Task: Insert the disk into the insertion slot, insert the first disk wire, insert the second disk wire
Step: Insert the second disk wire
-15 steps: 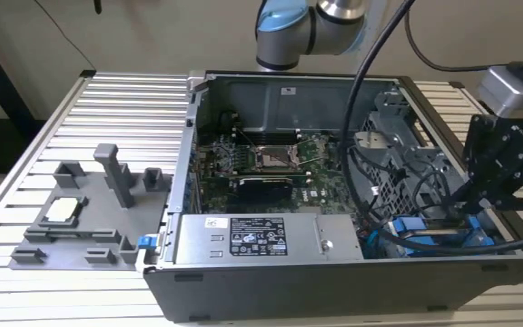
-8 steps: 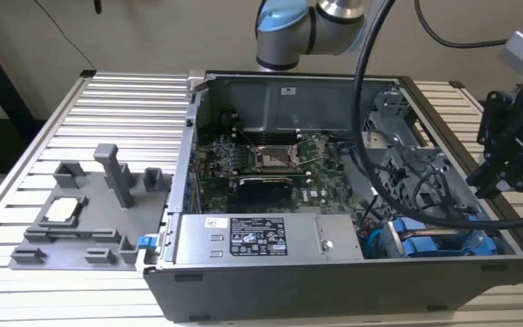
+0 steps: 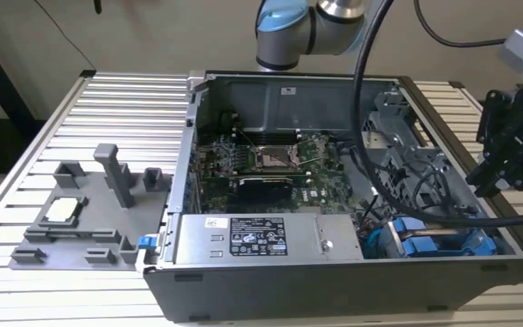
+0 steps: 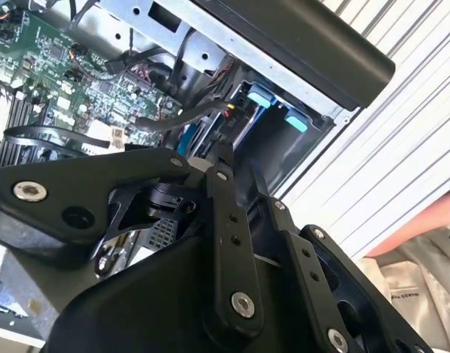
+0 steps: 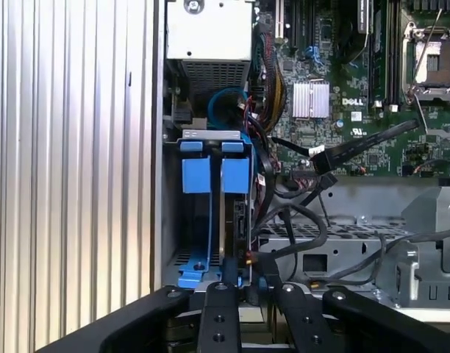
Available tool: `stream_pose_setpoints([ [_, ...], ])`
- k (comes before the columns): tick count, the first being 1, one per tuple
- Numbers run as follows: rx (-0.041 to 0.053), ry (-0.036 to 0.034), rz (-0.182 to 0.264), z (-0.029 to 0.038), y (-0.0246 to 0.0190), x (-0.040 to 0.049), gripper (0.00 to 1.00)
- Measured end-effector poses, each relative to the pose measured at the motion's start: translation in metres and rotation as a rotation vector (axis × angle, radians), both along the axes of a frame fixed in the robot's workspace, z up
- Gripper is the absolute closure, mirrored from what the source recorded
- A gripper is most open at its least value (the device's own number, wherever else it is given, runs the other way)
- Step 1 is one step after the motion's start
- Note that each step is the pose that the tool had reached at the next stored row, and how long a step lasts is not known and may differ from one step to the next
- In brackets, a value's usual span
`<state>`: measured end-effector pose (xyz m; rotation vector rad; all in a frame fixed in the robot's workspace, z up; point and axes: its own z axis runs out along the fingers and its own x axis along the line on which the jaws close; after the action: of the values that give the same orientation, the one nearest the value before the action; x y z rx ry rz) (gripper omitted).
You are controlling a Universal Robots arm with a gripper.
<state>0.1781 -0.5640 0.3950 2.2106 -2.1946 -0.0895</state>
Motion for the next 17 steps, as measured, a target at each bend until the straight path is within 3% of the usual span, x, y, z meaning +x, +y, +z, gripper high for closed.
stream_pose_setpoints([
  [5, 0.0002, 0.0000, 0.000, -0.0009, 0.0140, -0.0026, 0.74],
  [15, 0.0003, 0.0000, 0.000, -0.0042, 0.0486, -0.0152, 0.74],
  [17, 0.0002, -0.0001, 0.000, -0.0052, 0.0528, -0.0190, 0.74],
])
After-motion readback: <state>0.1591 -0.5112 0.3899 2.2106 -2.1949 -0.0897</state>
